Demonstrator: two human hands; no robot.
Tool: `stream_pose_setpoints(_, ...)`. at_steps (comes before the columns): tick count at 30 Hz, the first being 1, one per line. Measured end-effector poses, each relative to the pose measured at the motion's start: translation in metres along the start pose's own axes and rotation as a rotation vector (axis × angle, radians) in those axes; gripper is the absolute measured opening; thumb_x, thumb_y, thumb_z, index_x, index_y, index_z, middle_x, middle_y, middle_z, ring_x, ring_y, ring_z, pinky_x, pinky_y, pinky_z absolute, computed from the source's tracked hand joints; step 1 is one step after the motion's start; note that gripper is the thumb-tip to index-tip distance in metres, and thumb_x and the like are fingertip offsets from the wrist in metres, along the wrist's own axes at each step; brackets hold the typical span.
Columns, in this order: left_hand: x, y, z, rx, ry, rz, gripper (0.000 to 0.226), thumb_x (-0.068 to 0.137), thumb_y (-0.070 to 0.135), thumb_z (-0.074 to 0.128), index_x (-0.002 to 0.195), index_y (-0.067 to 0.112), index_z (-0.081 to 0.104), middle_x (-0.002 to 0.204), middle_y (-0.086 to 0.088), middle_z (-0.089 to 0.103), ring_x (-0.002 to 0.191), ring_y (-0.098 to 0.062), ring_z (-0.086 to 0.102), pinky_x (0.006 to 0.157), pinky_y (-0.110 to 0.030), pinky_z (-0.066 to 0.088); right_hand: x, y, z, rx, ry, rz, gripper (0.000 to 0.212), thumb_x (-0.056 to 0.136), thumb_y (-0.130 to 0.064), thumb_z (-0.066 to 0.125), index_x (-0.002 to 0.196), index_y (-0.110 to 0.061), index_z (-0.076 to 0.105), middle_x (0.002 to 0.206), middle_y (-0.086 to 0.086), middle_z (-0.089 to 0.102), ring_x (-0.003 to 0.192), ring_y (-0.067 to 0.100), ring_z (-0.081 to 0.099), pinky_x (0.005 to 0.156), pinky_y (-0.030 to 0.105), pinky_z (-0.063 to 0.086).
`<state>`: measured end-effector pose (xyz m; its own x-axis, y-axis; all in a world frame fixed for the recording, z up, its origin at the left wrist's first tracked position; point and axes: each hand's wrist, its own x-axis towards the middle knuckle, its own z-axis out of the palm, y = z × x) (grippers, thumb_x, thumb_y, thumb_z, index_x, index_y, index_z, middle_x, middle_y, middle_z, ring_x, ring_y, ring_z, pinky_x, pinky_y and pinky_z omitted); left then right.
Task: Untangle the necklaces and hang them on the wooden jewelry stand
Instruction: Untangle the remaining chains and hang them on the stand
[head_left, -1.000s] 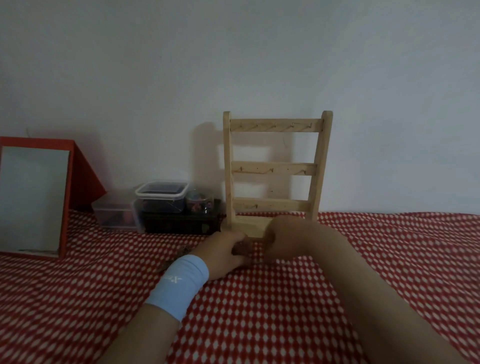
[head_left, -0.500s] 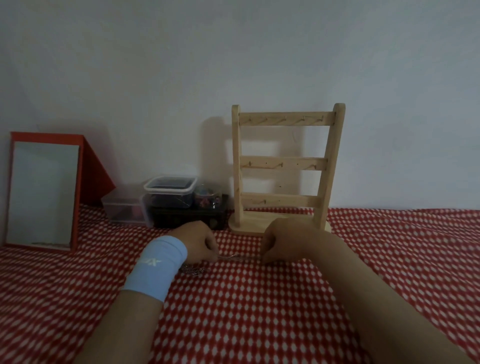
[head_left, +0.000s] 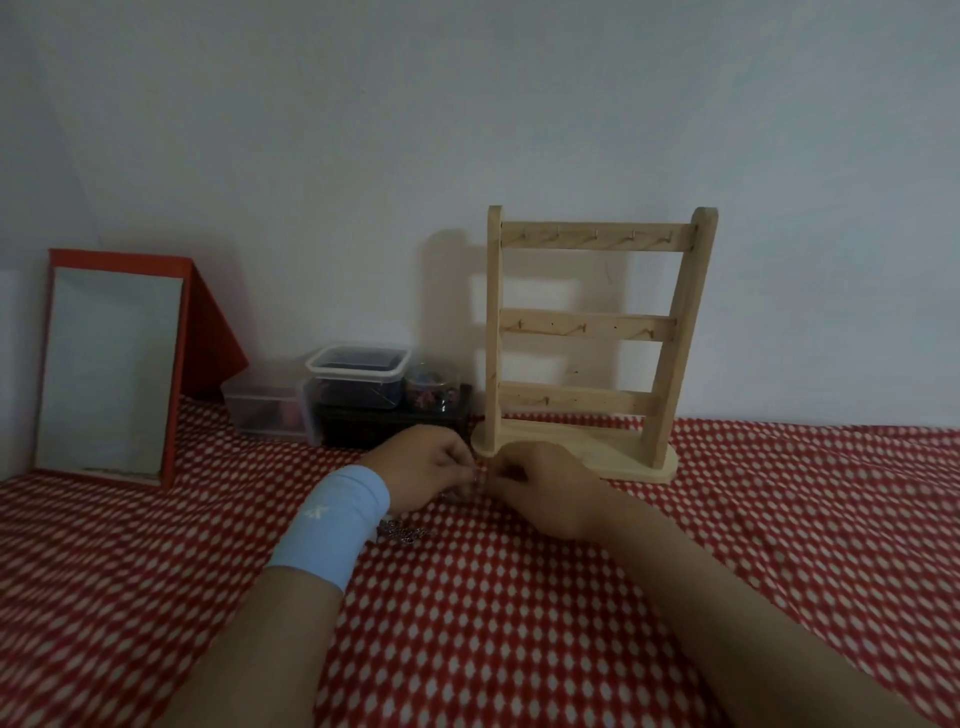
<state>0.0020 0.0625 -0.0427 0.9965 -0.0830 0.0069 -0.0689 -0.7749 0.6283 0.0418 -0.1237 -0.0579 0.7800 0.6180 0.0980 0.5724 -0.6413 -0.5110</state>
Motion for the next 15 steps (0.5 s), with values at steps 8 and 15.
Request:
stream_pose_setpoints(8, -0.004, 0.007, -0.008, -0.204, 0.005, 0.017, 0.015, 0.097, 0.022, 0.058, 0.097, 0.019, 0.074, 0.079, 0.005, 0.075, 0.066, -0.009, 0.066, 0.076, -0.02, 0.054, -0.004, 0.002, -0.024, 0.47, 0.092, 0.064, 0.017, 0.098, -0.025, 0.064, 0.086, -0.02, 0.074, 0.084, -0.007, 0.075, 0.08, 0.003, 0.069, 0.08, 0.022, 0.049)
stream_pose_setpoints(15, -0.003, 0.01, -0.011, -0.104, -0.001, -0.012, 0.032, 0.098, 0.037, 0.055, 0.079, 0.017, 0.073, 0.081, -0.012, 0.074, 0.064, -0.018, 0.06, 0.084, -0.043, 0.054, -0.005, 0.007, -0.03, 0.396, 0.014, 0.022, 0.018, 0.099, -0.03, 0.064, 0.098, -0.023, 0.08, 0.097, -0.012, 0.078, 0.092, 0.002, 0.072, 0.089, 0.025, 0.056)
